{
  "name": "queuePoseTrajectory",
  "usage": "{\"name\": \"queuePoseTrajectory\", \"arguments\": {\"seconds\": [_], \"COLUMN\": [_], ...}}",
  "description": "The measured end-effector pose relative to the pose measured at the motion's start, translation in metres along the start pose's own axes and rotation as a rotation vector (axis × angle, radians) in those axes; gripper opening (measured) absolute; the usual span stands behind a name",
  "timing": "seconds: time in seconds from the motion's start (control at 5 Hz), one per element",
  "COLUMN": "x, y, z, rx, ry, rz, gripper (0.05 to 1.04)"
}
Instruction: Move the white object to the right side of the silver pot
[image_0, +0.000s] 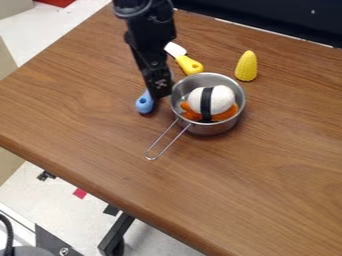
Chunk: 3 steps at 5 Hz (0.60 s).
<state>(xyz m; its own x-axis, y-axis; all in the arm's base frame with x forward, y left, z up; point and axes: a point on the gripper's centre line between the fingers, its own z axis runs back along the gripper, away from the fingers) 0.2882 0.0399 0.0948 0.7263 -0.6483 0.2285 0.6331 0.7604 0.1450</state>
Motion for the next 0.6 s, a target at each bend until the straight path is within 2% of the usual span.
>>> {"name": "queuePoseTrajectory", "arguments": {"seconds": [0.2,0.4,0.6], "x": [0.017,0.030,0.035], "y": [-0.011,-0.020,-0.029], "z": [-0.006,-0.009,-0.015], "rx": [0.032,0.031,0.020], "ry": [-0.045,-0.057,-0.041], "rz": [-0.037,-0.037,-0.055], "gripper": [0.999,0.999,0.999]}}
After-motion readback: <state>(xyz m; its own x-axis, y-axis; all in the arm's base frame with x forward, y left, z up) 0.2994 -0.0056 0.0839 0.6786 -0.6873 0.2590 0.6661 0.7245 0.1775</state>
